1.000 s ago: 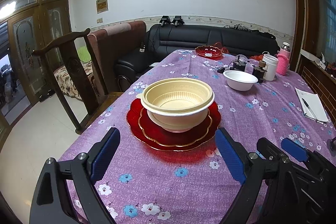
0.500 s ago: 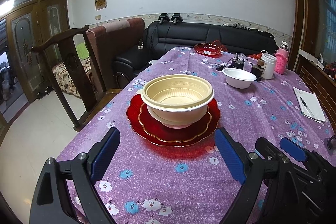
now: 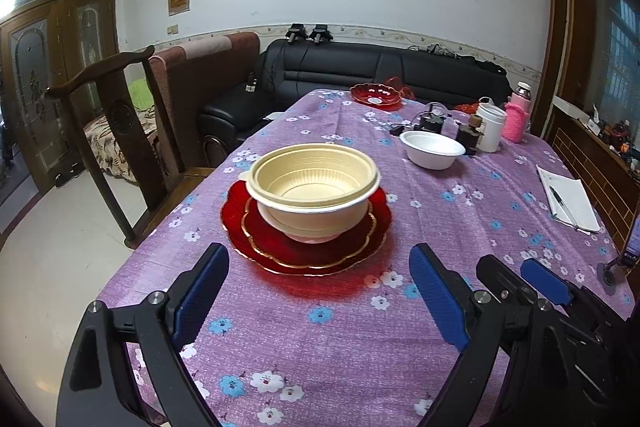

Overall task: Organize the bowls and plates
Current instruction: 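Pull the right tool back from the stacked dishes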

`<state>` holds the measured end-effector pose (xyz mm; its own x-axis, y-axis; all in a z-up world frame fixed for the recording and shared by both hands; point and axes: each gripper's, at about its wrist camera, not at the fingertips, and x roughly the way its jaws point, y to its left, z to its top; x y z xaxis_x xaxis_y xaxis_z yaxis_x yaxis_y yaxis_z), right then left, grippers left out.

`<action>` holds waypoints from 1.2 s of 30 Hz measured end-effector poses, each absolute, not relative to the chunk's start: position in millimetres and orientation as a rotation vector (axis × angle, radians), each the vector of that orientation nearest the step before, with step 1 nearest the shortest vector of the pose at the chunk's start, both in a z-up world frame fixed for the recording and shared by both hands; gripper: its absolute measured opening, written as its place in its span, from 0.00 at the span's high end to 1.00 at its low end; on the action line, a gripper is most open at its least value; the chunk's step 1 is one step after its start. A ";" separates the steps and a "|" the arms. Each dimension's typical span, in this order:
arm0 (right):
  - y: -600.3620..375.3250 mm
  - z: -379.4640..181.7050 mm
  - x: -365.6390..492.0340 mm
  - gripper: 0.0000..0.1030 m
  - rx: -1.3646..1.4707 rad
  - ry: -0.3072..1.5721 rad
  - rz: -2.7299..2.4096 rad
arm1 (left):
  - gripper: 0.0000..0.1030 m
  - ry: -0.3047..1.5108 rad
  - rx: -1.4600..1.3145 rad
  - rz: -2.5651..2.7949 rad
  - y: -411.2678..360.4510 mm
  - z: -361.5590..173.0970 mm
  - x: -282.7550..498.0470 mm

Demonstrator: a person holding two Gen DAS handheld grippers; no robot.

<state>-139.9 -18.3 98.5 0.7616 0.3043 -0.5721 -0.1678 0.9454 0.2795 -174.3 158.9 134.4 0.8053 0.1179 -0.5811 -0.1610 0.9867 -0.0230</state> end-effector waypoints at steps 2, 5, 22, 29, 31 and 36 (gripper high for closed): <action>-22.9 105.1 -141.7 0.37 0.220 0.647 0.266 | 0.11 0.608 -0.068 0.140 155.4 140.1 -176.3; -28.2 121.3 -147.1 0.37 0.211 0.620 0.273 | 0.11 0.582 -0.062 0.122 149.5 154.7 -180.7; -45.7 286.6 -182.4 0.25 0.043 0.263 0.288 | 0.11 0.379 -0.062 -0.052 148.1 273.1 -199.2; -39.9 307.1 -167.3 0.25 0.010 0.241 0.261 | 0.11 0.331 -0.064 -0.024 170.5 293.2 -192.9; -37.4 314.0 -160.0 0.25 -0.005 0.234 0.247 | 0.10 0.320 -0.041 -0.003 176.3 298.2 -189.1; -40.1 339.6 -130.3 0.25 0.037 0.242 0.220 | 0.10 0.291 0.001 0.023 187.0 311.0 -184.7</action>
